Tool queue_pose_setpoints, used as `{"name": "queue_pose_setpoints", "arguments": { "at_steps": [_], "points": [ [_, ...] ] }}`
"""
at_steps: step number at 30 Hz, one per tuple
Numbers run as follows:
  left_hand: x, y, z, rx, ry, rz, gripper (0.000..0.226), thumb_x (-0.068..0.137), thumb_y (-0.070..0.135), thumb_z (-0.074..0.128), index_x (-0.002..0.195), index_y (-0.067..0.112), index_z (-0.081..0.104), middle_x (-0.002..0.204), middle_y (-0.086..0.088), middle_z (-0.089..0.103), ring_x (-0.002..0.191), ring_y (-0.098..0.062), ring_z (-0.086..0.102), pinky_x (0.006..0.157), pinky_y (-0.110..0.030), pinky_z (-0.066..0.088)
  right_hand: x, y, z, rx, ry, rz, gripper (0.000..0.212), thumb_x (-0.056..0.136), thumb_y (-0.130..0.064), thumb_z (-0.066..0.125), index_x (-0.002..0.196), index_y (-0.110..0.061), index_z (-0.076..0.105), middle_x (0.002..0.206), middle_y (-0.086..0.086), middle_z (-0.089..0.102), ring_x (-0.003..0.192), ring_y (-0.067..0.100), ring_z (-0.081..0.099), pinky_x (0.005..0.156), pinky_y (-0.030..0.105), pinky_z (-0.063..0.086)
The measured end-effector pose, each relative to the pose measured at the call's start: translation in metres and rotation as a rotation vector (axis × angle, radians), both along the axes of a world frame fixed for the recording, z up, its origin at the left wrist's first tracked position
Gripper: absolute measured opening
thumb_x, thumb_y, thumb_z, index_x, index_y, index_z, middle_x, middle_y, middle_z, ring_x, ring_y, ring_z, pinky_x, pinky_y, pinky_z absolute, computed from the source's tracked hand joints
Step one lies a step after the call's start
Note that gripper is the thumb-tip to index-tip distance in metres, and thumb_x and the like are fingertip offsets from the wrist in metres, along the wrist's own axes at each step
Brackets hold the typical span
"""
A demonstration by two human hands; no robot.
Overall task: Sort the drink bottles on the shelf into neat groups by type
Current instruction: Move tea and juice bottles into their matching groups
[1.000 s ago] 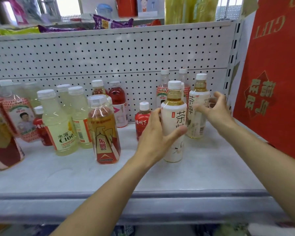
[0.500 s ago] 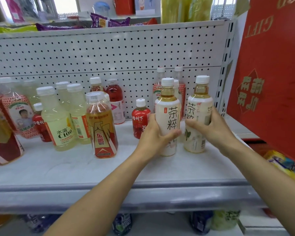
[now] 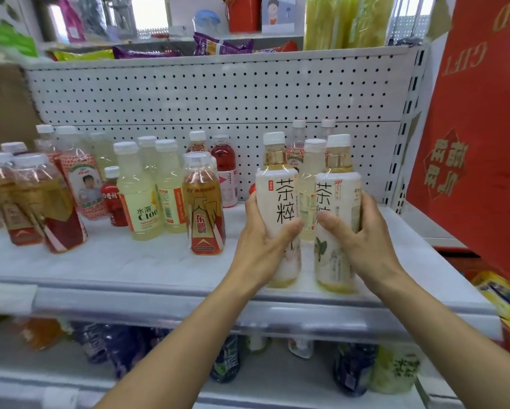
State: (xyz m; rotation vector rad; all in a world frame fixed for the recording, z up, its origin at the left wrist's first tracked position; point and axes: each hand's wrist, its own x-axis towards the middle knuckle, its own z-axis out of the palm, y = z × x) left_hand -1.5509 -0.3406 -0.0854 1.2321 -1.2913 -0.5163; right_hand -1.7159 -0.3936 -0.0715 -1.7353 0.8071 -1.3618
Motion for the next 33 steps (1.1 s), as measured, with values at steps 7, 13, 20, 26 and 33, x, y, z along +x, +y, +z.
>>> {"name": "queue_pose_setpoints", "arguments": {
  "at_steps": [7,13,20,26,33],
  "points": [
    [0.042,0.053,0.012,-0.060,0.040,0.180,0.063,0.084,0.041,0.072,0.135,0.033,0.037,0.113,0.014,0.062,0.097,0.002,0.064,0.079,-0.025,0.056,0.053,0.038,0.017,-0.055,0.025,0.089,0.053,0.074,-0.050,0.070,0.117,-0.025,0.052,0.103,-0.007,0.068,0.084,0.005,0.069,0.065,0.025,0.060],
    [0.113,0.113,0.007,-0.040,0.087,0.245,0.058,0.086,0.034,0.073,0.134,0.025,0.042,0.110,0.010,0.067,0.095,-0.003,0.069,0.080,-0.030,0.059,0.127,0.088,0.014,-0.027,0.014,0.183,0.053,0.078,-0.044,0.070,0.121,-0.021,0.049,0.101,-0.004,0.069,0.081,0.004,0.071,0.061,0.021,0.058],
    [0.215,0.197,-0.002,0.023,0.047,0.313,0.058,0.085,0.037,0.074,0.133,0.030,0.042,0.110,0.014,0.067,0.097,-0.001,0.067,0.086,-0.037,0.058,0.232,0.162,0.000,0.003,0.007,0.217,0.060,0.072,-0.055,0.067,0.119,-0.023,0.048,0.104,-0.008,0.067,0.083,0.003,0.070,0.065,0.024,0.058],
    [0.290,0.266,-0.012,0.091,0.037,0.354,0.058,0.082,0.045,0.074,0.129,0.033,0.042,0.105,0.014,0.067,0.094,-0.004,0.067,0.087,-0.043,0.057,0.312,0.220,-0.018,0.039,0.009,0.245,0.055,0.076,-0.053,0.068,0.118,-0.025,0.049,0.103,-0.009,0.066,0.081,0.000,0.068,0.064,0.019,0.056],
    [0.373,0.328,-0.028,0.129,0.065,0.410,0.067,0.070,0.055,0.072,0.128,0.037,0.044,0.109,0.014,0.068,0.099,-0.006,0.067,0.088,-0.044,0.058,0.402,0.267,-0.037,0.100,0.018,0.288,0.045,0.084,-0.042,0.069,0.118,-0.023,0.047,0.103,-0.009,0.063,0.077,-0.007,0.064,0.055,0.008,0.048]
  ]
}}
